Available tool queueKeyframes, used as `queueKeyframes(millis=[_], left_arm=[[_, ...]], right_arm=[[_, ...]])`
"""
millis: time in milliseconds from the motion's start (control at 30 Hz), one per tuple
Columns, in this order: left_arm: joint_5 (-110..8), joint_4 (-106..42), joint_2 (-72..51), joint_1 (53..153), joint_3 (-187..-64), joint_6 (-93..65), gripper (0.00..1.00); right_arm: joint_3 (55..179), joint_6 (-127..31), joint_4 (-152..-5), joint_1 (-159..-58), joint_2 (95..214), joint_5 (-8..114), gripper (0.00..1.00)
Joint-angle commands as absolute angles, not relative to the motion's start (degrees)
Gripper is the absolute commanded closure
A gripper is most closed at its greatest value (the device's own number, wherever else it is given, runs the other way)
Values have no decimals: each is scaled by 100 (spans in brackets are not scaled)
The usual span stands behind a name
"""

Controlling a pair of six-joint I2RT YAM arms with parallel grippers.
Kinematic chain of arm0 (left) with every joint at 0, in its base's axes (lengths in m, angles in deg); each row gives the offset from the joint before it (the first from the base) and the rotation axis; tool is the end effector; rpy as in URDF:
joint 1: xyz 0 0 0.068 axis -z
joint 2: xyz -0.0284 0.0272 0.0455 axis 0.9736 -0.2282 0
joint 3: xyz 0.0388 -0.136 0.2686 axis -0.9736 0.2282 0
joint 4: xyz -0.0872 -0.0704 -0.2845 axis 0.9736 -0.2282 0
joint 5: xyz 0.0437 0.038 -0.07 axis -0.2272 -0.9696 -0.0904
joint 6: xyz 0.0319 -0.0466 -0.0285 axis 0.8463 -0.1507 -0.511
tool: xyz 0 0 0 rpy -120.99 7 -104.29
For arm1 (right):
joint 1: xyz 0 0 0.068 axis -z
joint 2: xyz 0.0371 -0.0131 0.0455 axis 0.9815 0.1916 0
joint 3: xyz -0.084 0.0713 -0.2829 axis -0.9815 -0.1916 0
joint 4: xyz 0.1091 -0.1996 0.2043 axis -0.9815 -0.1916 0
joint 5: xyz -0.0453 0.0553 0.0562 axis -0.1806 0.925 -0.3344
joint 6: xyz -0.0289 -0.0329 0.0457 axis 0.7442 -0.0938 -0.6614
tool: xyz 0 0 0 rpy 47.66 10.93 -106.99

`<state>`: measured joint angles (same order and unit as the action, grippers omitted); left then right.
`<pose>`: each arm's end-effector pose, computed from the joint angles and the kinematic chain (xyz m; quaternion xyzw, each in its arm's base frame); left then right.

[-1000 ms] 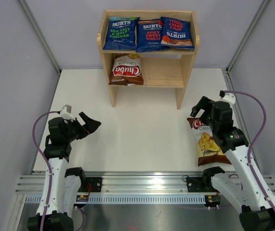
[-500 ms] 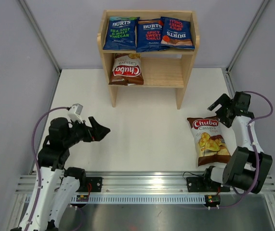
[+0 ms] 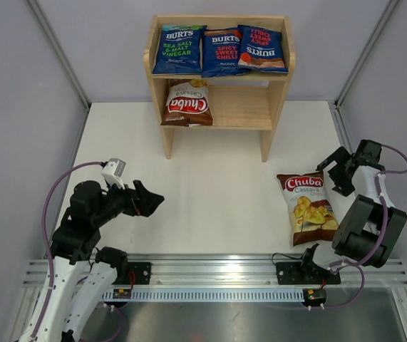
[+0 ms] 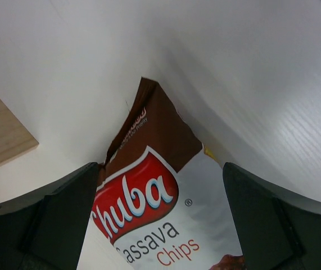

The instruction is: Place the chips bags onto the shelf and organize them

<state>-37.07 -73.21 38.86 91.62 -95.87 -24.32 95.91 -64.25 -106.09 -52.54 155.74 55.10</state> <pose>0.1199 -0.0506 0.3354 0.0521 0.8250 -0.3228 0.4610 0.3040 -0.1418 0.2205 0.3776 0.8763 0.0723 0.2903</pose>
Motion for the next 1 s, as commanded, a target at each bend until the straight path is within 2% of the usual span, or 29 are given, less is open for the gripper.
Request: queueKeyframes(millis=[0,267,400,500,533,633,833,867,900,967], left_arm=[[-3672,-7161,3902,9236,-9578,-2286,1],[-3584,-7117,3955,9245,-9560,-2269,1],[-3549,-7117,3955,9245,-9552,-2260,1],[-3531,-7108,3946,9245,-9552,-2260,1],[-3523,-7108,3955,9245,-9543,-2251,1],[-3522,-7108,3964,9245,-9552,-2251,1],[-3505,-7099,3946,9245,-9534,-2251,1],[-3514,-7090,3937,9245,-9543,-2251,1],[-3514,-7108,3937,9245,-9543,-2251,1],[-3540,-7108,3929,9245,-9543,-2260,1]], right_arm=[[9439,-6265,-10634,-5224,15463,5984,1],[8780,-6432,-10203,-5232,15270,7090,0],[8639,-6371,-10247,-5223,15445,6908,2],[8481,-6449,-10081,-5232,15507,7065,13],[8402,-6476,-10054,-5224,15507,7118,21],[8131,-6607,-9870,-5223,15358,7066,34],[7480,-7134,-9272,-5232,14594,7170,50],[7427,-7187,-9219,-5232,14454,7197,55],[7365,-7223,-9105,-5224,14391,7250,66],[7259,-7250,-9069,-5223,14295,7338,78]])
